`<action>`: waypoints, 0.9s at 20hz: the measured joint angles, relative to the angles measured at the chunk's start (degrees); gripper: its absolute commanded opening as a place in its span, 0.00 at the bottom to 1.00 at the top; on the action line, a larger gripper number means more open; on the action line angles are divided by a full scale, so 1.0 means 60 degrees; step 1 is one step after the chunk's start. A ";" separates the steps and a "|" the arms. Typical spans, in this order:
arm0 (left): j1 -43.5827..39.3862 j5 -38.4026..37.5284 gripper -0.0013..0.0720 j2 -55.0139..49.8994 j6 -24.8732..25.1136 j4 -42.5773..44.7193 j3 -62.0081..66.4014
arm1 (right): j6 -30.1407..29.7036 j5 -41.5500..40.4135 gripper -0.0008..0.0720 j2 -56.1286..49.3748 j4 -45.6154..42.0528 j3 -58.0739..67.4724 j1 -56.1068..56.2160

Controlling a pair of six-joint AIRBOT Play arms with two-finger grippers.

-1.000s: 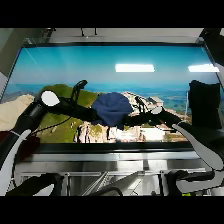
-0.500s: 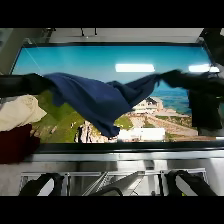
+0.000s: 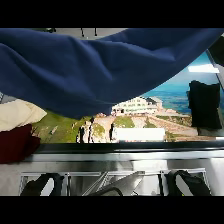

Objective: Fold the shirts.

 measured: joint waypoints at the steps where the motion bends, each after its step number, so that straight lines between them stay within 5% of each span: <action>1: -0.0168 -0.0109 0.05 -0.0131 0.0000 0.0164 0.0007 | 0.0007 0.0076 0.03 -0.0157 -0.0142 0.0036 -0.0102; 6: -0.1661 -0.0579 0.05 -0.1894 0.0211 0.0645 -0.1286 | 0.0091 0.1002 0.03 -0.1679 0.0233 -0.1497 -0.0448; 12: -0.3140 -0.0317 0.06 -0.5989 0.0790 0.0750 -0.2743 | 0.0036 0.1158 0.03 -0.4390 0.0561 -0.5246 -0.0517; 13: -0.3249 -0.0277 0.12 -0.6779 0.0794 0.0747 -0.2641 | -0.0080 0.0969 0.03 -0.4889 0.0627 -0.5734 -0.0525; 14: -0.3311 -0.0259 0.65 -0.7479 0.0783 0.0754 -0.2419 | -0.0171 0.0758 0.03 -0.5326 0.0634 -0.6062 -0.0532; 15: -0.3351 -0.0313 0.96 -0.8160 0.0736 0.0754 -0.2073 | -0.0237 0.0590 0.03 -0.5723 0.0667 -0.6306 -0.0539; 18: -0.3293 -0.0900 0.96 -0.9490 0.0175 0.0750 -0.0871 | -0.0353 0.0149 0.03 -0.6357 0.0718 -0.6583 -0.0550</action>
